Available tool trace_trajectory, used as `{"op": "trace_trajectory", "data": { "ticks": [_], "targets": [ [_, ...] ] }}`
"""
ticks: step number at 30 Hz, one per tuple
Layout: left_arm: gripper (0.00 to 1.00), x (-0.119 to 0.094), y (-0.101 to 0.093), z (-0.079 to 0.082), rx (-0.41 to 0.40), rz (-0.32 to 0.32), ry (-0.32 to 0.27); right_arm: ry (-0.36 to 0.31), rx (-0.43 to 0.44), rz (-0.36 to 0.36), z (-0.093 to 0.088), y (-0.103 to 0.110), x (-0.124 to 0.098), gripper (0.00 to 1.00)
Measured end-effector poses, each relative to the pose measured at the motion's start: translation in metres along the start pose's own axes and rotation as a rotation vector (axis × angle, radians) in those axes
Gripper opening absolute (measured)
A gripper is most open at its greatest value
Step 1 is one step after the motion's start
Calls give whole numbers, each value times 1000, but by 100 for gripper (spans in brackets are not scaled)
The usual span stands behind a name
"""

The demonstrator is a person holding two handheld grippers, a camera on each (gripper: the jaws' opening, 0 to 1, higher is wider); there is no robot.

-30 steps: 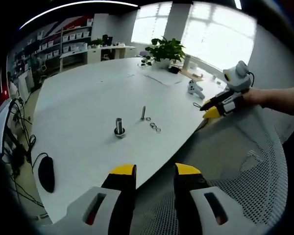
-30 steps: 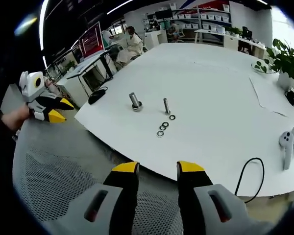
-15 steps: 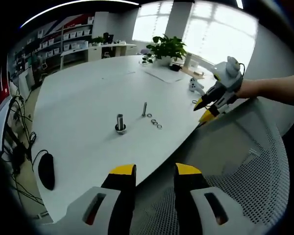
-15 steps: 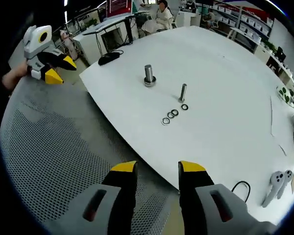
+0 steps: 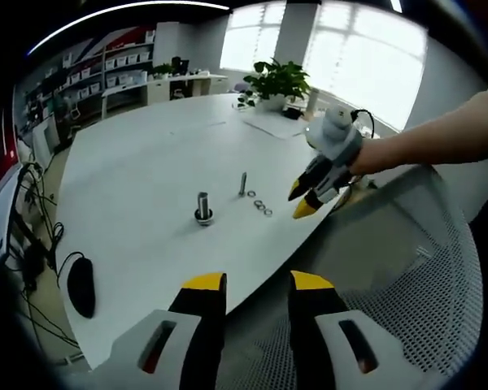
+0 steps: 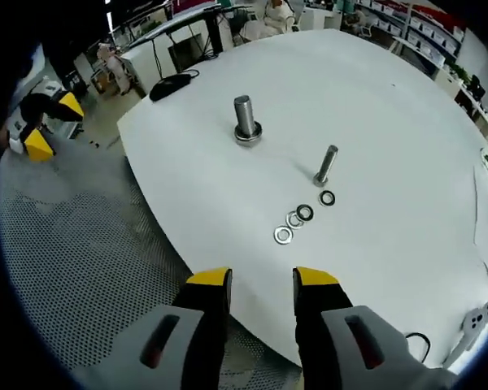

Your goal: Place the washer onto the threaded stud by aligning its center hole with the stud, sliding it down to the base, and recovering from edge contact or off-axis alignment until the washer reaches the visible bottom stop.

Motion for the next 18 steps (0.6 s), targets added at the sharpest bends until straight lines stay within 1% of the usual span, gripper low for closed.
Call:
{"op": "trace_trajectory", "data": {
  "ticks": [4,7,10,12,14,16,18],
  "targets": [
    [28,1,1,-1,-1,3,9,25,18,-3,6,-6,9,33],
    [27,1,1,-1,-1,5,6,13,27,-9,10,-4,13,32],
    [26,0,2,-1,-3,9,8,23,29,-16,10,-7,24,30],
    [26,1,2,-2,-1,8,16,51,55,-15,10,-10,30,30],
    [26,1,2,-2,3,10,20,43,66,-11,11,-11,33,28],
    [26,1,2,-1,1,16,13,44,69,-15,12,-12,35,26],
    [25,0,4,-1,-7,23,2,58,55,-25,13,-13,38,25]
  ]
}}
Point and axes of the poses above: the point that each gripper's makers call its tool centre point, and the gripper's own axes: x roughly forward along the fingers, y roughly to its left, z roughly out of its top, the point moved 9 cm from there along -x, roughly backward along the fingers, and after that the axes turned 6 degrees about x, right-handed, at the moved point
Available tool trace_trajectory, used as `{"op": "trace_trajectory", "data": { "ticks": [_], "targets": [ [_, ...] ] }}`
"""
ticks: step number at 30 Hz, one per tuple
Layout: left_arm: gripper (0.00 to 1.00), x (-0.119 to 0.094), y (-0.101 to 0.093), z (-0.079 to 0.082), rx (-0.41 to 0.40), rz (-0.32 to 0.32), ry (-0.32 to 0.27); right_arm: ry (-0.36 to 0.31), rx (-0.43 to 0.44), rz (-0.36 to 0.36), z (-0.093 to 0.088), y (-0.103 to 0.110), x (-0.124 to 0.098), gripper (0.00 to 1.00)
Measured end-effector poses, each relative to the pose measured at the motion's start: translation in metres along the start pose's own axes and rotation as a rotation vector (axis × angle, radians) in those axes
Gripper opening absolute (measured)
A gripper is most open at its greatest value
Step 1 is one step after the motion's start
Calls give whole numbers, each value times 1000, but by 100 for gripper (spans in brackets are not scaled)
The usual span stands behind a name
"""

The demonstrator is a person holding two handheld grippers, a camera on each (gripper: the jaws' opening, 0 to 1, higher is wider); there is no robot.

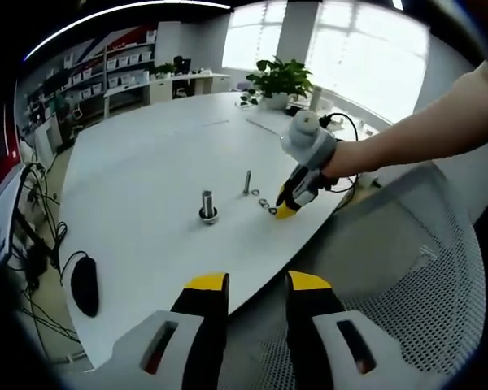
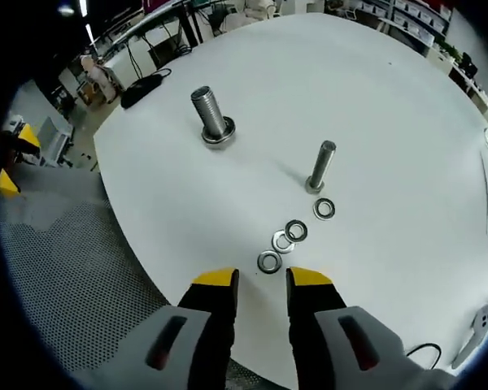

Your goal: Place the washer onto the threaded stud by aligning its center hole with the stud, sliding it down to the base, and recovering from edge contact or off-axis alignment until the washer reaches the visible bottom stop.

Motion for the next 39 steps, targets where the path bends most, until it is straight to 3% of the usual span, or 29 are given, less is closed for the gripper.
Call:
{"op": "trace_trajectory", "data": {
  "ticks": [6,11,20,30,34,36,39],
  "targets": [
    [25,2,-1,-2,10,-5,24,22,-53,-16,9,0,3,22],
    [25,1,0,-2,3,2,17,62,-248,-52,10,2,5,18],
    [25,2,-1,-1,3,-11,20,106,-334,-38,13,6,5,15],
    [25,2,-1,-2,4,-11,29,164,-325,-6,18,3,6,15],
    [25,3,-1,-3,5,-13,34,221,-383,-51,21,10,8,15],
    [25,3,-1,-2,5,-11,32,225,-304,-98,21,14,8,15],
    [25,2,-1,-2,4,-11,27,209,-311,-94,18,12,7,15]
  ]
}}
Point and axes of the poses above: the point that each gripper's makers call its tool centre point, and the gripper's own axes: x roughly forward along the fingers, y roughly to its left, z roughly out of its top, the point moved 9 cm from there along -x, roughly backward along the fingers, and after that the axes turned 6 degrees about x, right-handed, at the moved point
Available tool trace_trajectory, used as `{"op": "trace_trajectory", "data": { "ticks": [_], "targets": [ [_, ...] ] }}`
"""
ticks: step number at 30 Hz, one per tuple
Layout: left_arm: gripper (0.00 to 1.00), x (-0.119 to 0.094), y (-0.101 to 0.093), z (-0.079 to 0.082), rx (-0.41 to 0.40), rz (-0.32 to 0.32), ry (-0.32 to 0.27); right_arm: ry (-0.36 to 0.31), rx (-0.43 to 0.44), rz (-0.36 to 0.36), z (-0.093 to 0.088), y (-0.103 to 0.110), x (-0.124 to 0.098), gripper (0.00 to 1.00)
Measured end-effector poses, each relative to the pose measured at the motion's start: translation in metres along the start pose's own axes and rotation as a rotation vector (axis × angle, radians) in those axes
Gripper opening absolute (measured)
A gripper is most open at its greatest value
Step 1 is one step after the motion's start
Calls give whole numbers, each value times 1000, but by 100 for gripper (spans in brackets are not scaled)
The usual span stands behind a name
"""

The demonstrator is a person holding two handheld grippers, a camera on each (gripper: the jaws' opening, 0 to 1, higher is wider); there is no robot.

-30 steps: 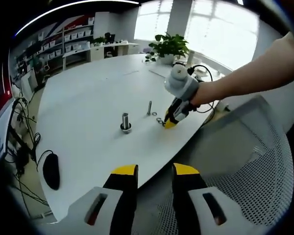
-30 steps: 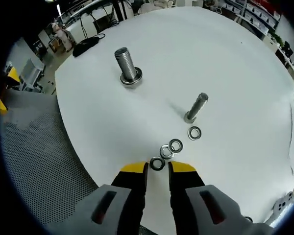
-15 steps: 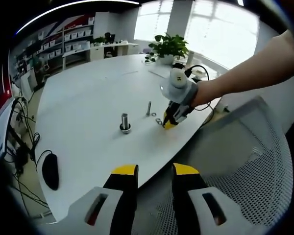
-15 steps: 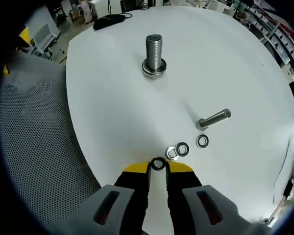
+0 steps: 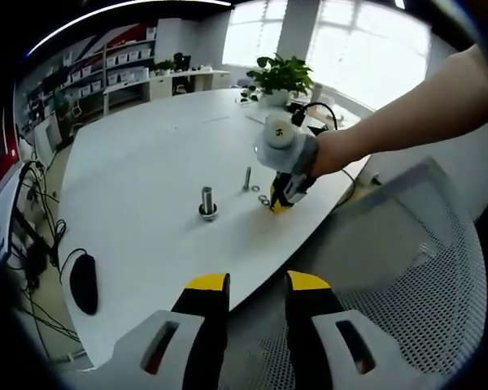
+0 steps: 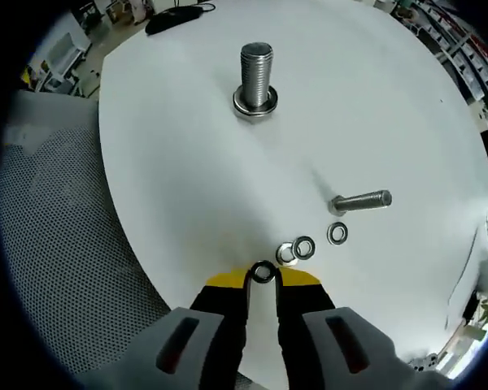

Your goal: Place the washer onto the threaded stud by aligning its center hole with the stud, sliding it down to the base, and recovering from edge contact or off-axis alignment until the washer reaches the visible bottom stop.

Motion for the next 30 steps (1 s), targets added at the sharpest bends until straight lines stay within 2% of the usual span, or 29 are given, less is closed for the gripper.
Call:
{"op": "trace_trajectory", "data": {
  "ticks": [2,5,10,13,18,20,24,29,30],
  "targets": [
    [25,0,0,0,4,-2,0,-36,-1,9,-4,-1,-1,14],
    [25,-1,-1,0,5,-1,-5,-80,73,28,-11,-4,-1,14],
    [25,1,-1,0,8,-4,7,-79,102,30,-16,-4,-3,14],
    [25,0,0,0,10,3,3,-100,174,62,-21,-3,-4,14],
    [25,0,0,0,11,6,4,-115,210,45,-36,-12,-8,14],
    [25,0,0,0,11,6,4,-136,182,15,-35,-17,-13,14],
    [25,0,1,0,12,10,3,-165,195,12,-27,-25,-23,14],
    [25,-1,2,0,13,15,0,-224,176,-17,-9,-35,-37,14],
    [25,-1,1,0,14,15,0,-257,176,7,0,-34,-42,14]
  ]
}}
Point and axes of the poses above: the point that each gripper's makers call its tool centre point, and the gripper's own axes: x roughly forward along the fingers, y roughly to its left, z roughly out of its top, the point moved 9 cm from there along -x, roughly backward along the fingers, and after that the axes turned 6 degrees about x, right-handed, at the moved point
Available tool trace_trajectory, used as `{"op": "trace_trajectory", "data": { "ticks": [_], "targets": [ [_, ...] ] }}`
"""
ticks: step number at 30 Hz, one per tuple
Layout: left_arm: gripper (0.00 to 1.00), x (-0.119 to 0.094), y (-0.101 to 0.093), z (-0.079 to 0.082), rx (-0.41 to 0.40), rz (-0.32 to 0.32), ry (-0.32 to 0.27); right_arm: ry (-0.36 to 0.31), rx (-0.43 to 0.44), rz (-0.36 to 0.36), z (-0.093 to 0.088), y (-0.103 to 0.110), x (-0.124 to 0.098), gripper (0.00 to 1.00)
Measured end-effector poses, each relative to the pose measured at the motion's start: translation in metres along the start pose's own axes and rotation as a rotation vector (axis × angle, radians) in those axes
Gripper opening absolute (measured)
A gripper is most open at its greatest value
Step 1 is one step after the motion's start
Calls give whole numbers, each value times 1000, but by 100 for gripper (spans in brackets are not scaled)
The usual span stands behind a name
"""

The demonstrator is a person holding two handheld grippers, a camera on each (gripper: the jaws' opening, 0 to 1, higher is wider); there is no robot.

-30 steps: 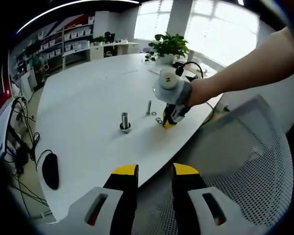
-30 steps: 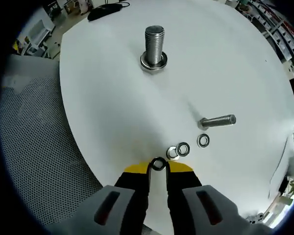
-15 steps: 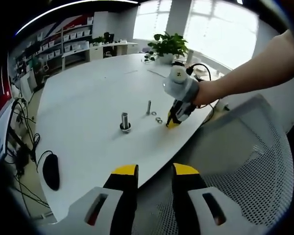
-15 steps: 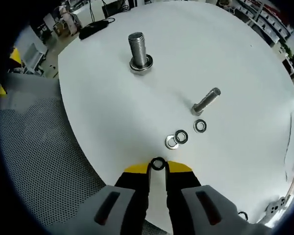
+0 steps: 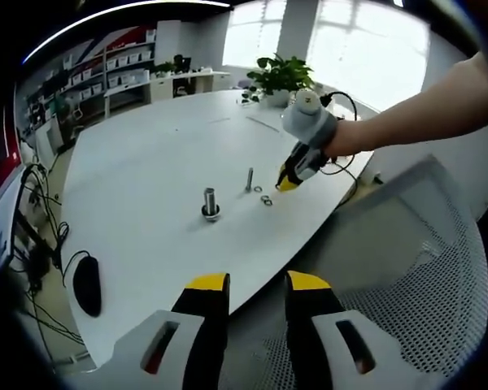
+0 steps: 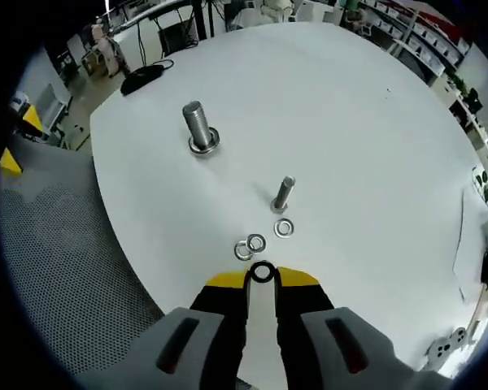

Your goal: Place the washer onto the threaded stud by aligning its center hole with the stud, sliding it down to the base, and recovering from edge contact or off-axis alignment until the washer reaches the visible bottom stop.

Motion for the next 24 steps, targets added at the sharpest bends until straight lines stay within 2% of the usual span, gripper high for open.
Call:
{"op": "trace_trajectory", "data": {
  "ticks": [2,4,9,12,24],
  "targets": [
    [25,0,-1,0,2,-8,0,-8,-20,5,7,3,-1,14],
    [25,0,-1,0,6,-6,5,-18,-108,-25,16,4,-2,14],
    [25,0,0,0,3,-1,0,-49,-108,-25,29,5,-3,14],
    [25,0,0,0,-1,-2,-3,-66,-146,-56,35,3,-4,14],
    [25,1,0,-1,9,-2,10,-74,-119,-70,36,-6,0,14]
  ]
}}
Point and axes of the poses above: the point that each gripper's makers call its tool centre point, and the gripper's own axes: x roughly forward along the fingers, y roughly to its left, z roughly out of its top, the point moved 9 cm from there along -x, roughly backward along the fingers, and after that the axes turned 6 degrees about x, right-handed, at the moved point
